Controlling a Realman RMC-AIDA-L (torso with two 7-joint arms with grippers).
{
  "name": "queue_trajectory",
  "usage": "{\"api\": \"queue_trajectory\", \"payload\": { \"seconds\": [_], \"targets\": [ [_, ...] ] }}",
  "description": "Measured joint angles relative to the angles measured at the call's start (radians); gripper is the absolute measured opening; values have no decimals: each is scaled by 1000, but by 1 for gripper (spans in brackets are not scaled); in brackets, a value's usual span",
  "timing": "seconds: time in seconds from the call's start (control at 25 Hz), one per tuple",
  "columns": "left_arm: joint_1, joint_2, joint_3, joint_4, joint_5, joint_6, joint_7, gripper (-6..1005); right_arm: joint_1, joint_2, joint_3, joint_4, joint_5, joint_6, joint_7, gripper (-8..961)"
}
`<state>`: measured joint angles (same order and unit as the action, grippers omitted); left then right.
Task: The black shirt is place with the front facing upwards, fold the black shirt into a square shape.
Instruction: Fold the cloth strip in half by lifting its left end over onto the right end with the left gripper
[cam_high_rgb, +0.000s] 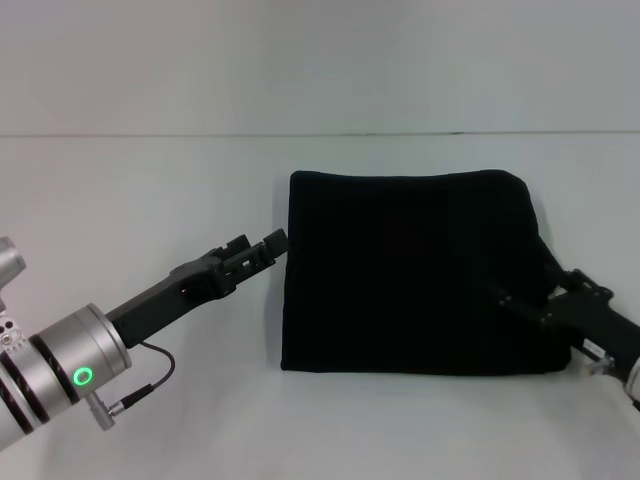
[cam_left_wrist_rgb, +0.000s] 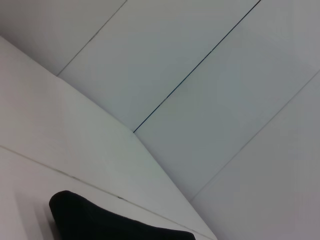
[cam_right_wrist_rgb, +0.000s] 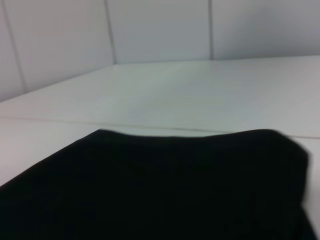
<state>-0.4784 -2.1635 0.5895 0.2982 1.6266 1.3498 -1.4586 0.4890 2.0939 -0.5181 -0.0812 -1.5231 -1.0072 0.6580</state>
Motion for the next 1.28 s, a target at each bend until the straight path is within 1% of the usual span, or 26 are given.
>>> {"api": "queue_trajectory", "payload": {
  "seconds": [0.08, 0.24, 0.32, 0.4, 0.44, 0.48, 0.52, 0.56, 0.64, 0.76, 0.8, 0.88, 0.96, 1.2, 1.28],
  "targets": [
    [-1, 0, 0, 0, 0, 0, 0, 951, -8, 0, 21, -5, 0, -17, -1, 915],
    [-5, 1, 0, 1, 2, 3, -17, 952, -28, -2, 44, -16, 0, -109, -7, 915],
    [-8, 9, 10, 7, 2, 8, -61, 952, -45, -2, 41, -33, -3, -178, -7, 915],
    [-18, 29, 43, 8, 4, 8, -145, 950, -64, -3, 23, -46, -12, -254, -7, 914],
    [-25, 39, 58, 9, 3, 7, -184, 948, -76, -5, 2, -56, -26, -295, -7, 914],
    [-40, 56, 90, 8, 4, -1, -257, 946, -88, -6, -22, -68, -47, -332, -7, 914],
    [-46, 63, 103, 9, 4, -6, -294, 944, -101, -6, -48, -81, -76, -362, -7, 914],
    [-67, 78, 138, 8, 9, -28, -379, 942, -112, -6, -68, -93, -107, -384, -9, 914],
    [-107, 96, 192, 11, 36, -87, -523, 938, -132, -4, -94, -102, -168, -407, -15, 914],
    [-180, 112, 271, 20, 110, -203, -696, 932, -158, 0, -104, -94, -236, -416, -35, 914],
    [-201, 114, 286, 21, 132, -236, -725, 930, -167, 1, -104, -86, -248, -416, -43, 914],
    [-236, 115, 298, 21, 157, -277, -754, 926, -181, 2, -106, -75, -256, -417, -58, 914],
    [-263, 110, 300, 21, 172, -325, -772, 922, -197, 1, -112, -70, -257, -420, -69, 914],
    [-291, 69, 301, 22, 192, -456, -787, 910, -225, 1, -132, -67, -258, -424, -73, 914],
    [-295, 62, 301, 22, 196, -482, -788, 906, -229, -1, -137, -66, -258, -425, -73, 914]
  ]
}}
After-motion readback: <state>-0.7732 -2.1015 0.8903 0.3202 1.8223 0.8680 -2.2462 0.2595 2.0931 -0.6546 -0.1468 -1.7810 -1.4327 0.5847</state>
